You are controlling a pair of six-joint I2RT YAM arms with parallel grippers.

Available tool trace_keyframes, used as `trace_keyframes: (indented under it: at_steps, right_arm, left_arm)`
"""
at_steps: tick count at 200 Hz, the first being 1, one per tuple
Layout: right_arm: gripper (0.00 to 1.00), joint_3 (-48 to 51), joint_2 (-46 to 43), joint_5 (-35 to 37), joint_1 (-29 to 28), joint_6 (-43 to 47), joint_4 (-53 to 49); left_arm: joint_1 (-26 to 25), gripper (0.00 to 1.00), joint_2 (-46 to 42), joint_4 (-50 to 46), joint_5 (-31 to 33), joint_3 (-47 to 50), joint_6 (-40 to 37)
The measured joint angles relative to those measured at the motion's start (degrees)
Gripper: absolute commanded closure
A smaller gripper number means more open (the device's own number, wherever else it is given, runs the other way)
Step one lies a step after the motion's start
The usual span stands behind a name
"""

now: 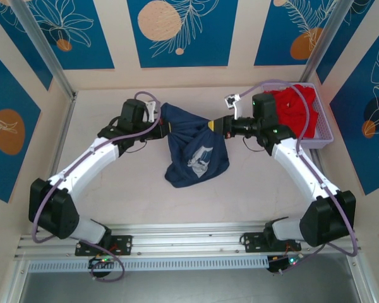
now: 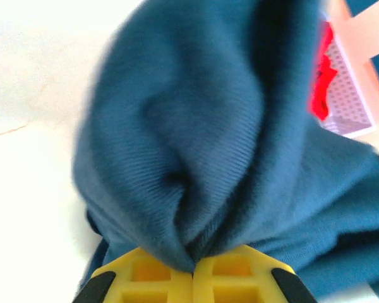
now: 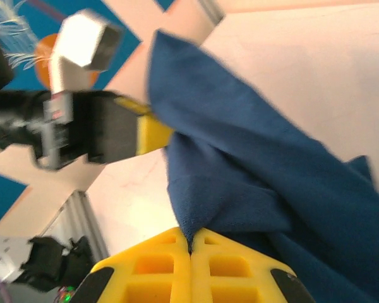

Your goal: Fold the inside-out t-shirt

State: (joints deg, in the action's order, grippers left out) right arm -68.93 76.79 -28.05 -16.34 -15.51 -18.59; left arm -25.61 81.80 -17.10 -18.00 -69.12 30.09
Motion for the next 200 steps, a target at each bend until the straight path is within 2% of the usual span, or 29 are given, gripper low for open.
trace_keyframes:
  at_steps: [22,42,51,68,89,105,124,155,176,200]
  right_arm:
    - [1.0,-5.3,1.4,8.6,-2.2,3.8,-5.3]
    - [1.0,-5.7,1.4,11.8,-3.9,5.3,-7.5]
    - [1.0,-5.7,1.6,11.6,-4.2,5.6,-8.1]
    - [1.0,-5.0,1.6,8.5,-3.4,5.5,-7.6]
    - [1.0,-2.9,1.2,2.2,-1.3,3.6,-4.3]
    - [1.0,-0.8,1.1,-2.5,-0.4,0.2,-0.6]
    - [1.0,1.9,1.1,-7.1,0.1,-4.8,5.0]
    - [1.0,4.2,1.7,-11.5,0.2,-10.0,10.1]
    - [1.0,4.2,2.0,-12.9,0.3,-10.7,11.0]
    - [1.0,4.2,2.0,-13.4,0.8,-10.6,10.9]
  left_arm:
    - [1.2,1.0,-2.7,3.9,-8.1,0.0,0.5]
    - [1.4,1.0,-3.8,9.3,-16.1,-0.3,2.4]
    - [1.4,0.92,-3.7,9.3,-17.6,-1.1,2.2]
    - [1.3,0.74,-3.6,4.6,-14.2,-3.7,0.7]
    - [1.4,0.55,-2.8,-2.9,-3.4,-6.7,-2.6]
    - [1.4,0.45,-2.7,-5.9,2.5,-5.5,-4.4]
    - [1.0,0.4,-3.3,-6.8,5.0,-1.2,-5.3]
    - [-2.7,0.39,-5.8,-5.6,3.7,5.5,-6.7]
    - [-6.6,0.4,-5.4,-3.9,1.1,5.6,-8.2]
    - [-8.6,0.41,-0.3,-1.4,-1.3,2.6,-9.4]
